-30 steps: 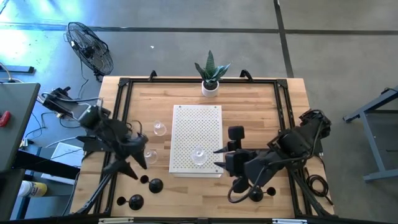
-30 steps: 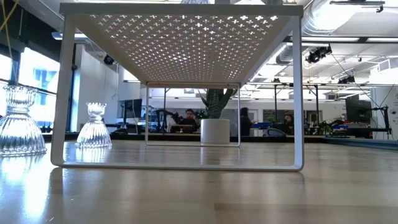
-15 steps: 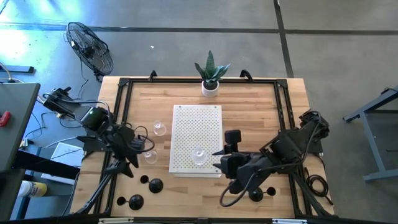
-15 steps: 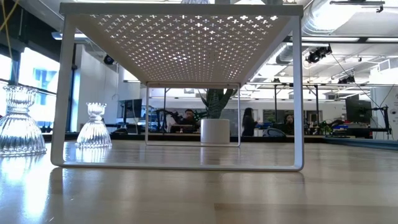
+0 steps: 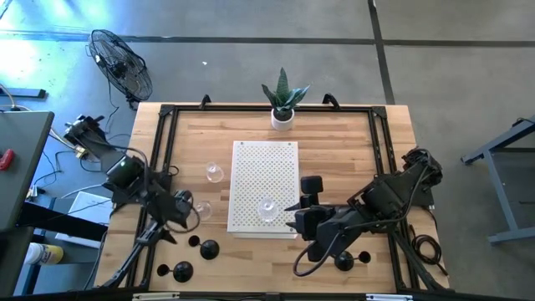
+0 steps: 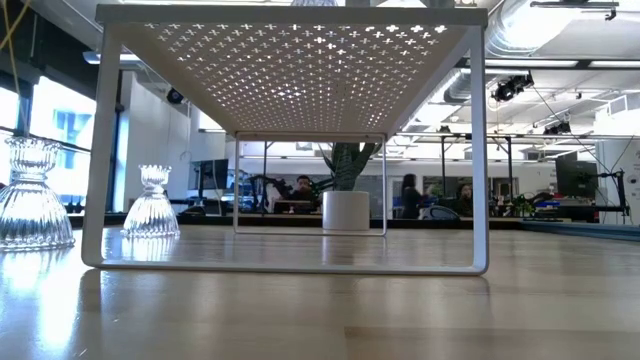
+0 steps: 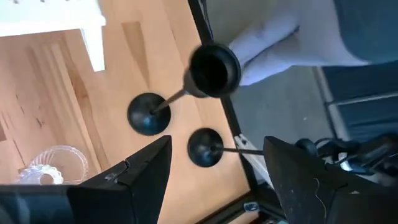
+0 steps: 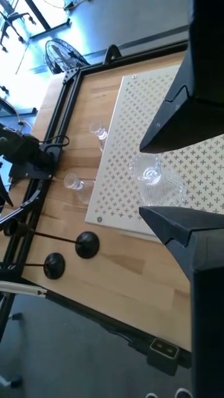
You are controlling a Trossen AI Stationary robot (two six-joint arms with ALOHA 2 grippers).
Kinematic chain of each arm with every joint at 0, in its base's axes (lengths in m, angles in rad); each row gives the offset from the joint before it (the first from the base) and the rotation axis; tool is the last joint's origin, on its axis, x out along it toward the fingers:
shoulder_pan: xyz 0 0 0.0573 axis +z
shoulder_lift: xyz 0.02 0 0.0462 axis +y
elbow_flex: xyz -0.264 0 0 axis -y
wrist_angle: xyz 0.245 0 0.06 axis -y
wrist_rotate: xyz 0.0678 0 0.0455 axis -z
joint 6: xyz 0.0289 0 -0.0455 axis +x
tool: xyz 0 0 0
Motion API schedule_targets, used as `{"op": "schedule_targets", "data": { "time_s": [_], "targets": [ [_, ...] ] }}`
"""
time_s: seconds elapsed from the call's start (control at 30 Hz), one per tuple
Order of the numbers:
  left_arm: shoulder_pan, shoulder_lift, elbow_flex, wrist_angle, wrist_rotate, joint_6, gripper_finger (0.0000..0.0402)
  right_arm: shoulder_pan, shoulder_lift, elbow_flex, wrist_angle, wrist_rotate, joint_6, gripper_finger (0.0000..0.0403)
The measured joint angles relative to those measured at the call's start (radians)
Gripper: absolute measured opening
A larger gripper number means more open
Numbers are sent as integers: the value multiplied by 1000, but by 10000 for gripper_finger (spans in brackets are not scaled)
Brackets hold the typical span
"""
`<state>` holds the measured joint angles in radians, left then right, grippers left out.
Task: Pick & Place candle stick holders
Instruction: Put the top black candle holder on the shelf
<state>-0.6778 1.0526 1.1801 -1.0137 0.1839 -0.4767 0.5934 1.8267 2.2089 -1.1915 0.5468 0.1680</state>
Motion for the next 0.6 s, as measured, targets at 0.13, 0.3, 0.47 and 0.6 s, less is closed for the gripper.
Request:
{"op": "schedule_targets", "data": {
  "time_s": [0.13, 0.3, 0.47, 0.6],
  "targets": [
    [-43, 29, 0, 0, -104, 1, 250, 0, 0, 0, 1, 2, -4, 142],
    [-71, 82, 0, -12, -120, -2, 250, -5, 0, 0, 9, 1, -12, 142],
    [-71, 139, 0, -7, -115, -3, 250, -5, 0, 0, 8, 6, -18, 142],
    [-70, 196, 0, -2, -112, -7, 250, -5, 0, 0, 8, 11, -19, 142]
  ]
}}
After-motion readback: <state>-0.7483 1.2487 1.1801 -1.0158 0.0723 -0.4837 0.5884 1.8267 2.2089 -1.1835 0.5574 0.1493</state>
